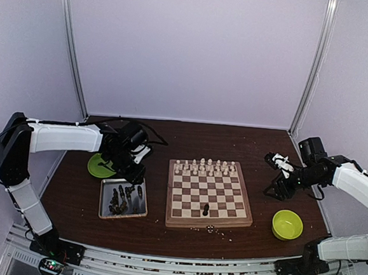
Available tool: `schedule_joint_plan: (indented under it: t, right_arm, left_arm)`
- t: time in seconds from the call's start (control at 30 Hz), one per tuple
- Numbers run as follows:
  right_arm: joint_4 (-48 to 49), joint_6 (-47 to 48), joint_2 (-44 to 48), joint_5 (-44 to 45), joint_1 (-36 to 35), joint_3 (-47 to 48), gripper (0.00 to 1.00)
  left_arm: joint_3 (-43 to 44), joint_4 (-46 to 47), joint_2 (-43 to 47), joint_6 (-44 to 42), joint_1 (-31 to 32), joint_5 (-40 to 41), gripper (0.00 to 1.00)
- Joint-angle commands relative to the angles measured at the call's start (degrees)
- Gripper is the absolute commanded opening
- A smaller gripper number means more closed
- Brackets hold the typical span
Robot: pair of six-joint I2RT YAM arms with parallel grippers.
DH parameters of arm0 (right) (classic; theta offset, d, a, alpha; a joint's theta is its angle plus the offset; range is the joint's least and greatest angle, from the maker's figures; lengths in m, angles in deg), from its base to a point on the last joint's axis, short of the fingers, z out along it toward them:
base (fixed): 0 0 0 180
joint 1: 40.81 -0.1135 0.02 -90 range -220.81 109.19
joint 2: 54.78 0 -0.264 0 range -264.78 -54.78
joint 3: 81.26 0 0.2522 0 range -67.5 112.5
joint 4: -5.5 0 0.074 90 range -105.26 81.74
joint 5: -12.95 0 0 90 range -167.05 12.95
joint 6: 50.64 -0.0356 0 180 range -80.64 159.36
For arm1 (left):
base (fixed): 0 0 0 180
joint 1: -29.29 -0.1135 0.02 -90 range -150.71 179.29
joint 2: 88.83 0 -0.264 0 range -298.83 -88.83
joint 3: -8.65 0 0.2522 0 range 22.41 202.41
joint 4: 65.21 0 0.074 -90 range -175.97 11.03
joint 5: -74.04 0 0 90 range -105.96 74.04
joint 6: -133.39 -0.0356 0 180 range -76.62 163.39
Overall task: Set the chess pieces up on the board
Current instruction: Pick up the knight from the storage box.
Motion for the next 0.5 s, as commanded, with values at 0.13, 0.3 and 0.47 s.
schedule_joint_plan:
  t: [0.13,0.3,0.47]
  right_arm:
    - [-0.6,0.2,-0.3,0.5,-0.2,1.5,0.63]
    - [-0.6,0.2,-0.4,0.5,-0.2,1.3,0.63]
    - [-0.7,0.3,-0.3,0.4,-0.2,1.5,0.63]
  left_arm:
    - [1.6,0.2,-1.2,-1.5,0.4,-2.9,0.39]
    - [2.3,0.2,-2.5,-1.4,0.7,-3.2,0.36]
    - [2.8,0.2,-4.1,-1.4,1.2,-3.5,0.34]
